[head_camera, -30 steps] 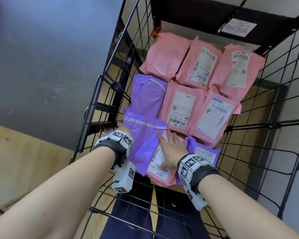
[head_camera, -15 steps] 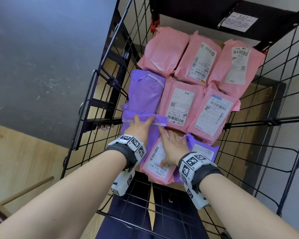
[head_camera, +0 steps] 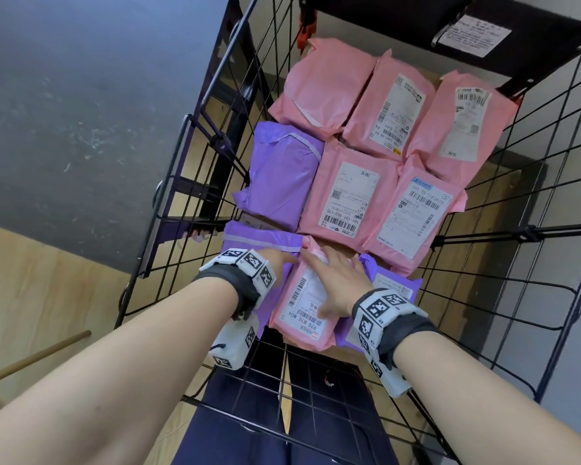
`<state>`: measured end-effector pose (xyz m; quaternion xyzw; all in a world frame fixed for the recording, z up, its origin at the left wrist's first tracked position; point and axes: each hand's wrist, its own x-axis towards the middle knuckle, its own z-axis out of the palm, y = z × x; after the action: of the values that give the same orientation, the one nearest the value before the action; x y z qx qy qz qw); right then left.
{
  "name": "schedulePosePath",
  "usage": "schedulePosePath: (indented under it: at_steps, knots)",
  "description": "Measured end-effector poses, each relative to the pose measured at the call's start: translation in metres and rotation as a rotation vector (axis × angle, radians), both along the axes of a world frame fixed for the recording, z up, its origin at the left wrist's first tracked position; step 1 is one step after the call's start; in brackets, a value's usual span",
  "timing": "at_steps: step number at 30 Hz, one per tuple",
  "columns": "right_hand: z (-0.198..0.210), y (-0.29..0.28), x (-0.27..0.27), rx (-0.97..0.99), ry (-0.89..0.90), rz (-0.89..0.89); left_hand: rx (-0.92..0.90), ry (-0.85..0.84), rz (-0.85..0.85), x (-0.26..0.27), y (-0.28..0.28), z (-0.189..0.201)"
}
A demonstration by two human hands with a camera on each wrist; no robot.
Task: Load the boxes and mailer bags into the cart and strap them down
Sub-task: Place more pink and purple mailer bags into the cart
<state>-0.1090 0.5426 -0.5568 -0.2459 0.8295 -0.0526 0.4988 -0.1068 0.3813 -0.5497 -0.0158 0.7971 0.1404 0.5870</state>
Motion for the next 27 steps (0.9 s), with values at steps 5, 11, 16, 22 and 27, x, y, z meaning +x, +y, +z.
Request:
schedulePosePath:
  at_steps: [5, 11, 16, 22, 27]
  knots:
    - [0.013, -0.002, -0.005, -0.051, 0.018, -0.014, 0.009, 0.038, 0.041, -0.005, 0.001, 0.025]
    - [0.055, 0.003, -0.017, -0.033, 0.075, -0.12, -0.028, 0.244, 0.203, -0.013, -0.012, 0.081]
    - [0.113, -0.013, -0.027, -0.005, 0.154, -0.238, -0.001, 0.388, 0.296, -0.015, -0.028, 0.14]
    - [0.189, -0.068, -0.043, -0.071, 0.295, -0.321, 0.041, 0.603, 0.312, -0.021, -0.077, 0.215]
    - [0.252, -0.153, -0.051, -0.12, 0.425, -0.341, 0.053, 0.755, 0.342, -0.01, -0.168, 0.275]
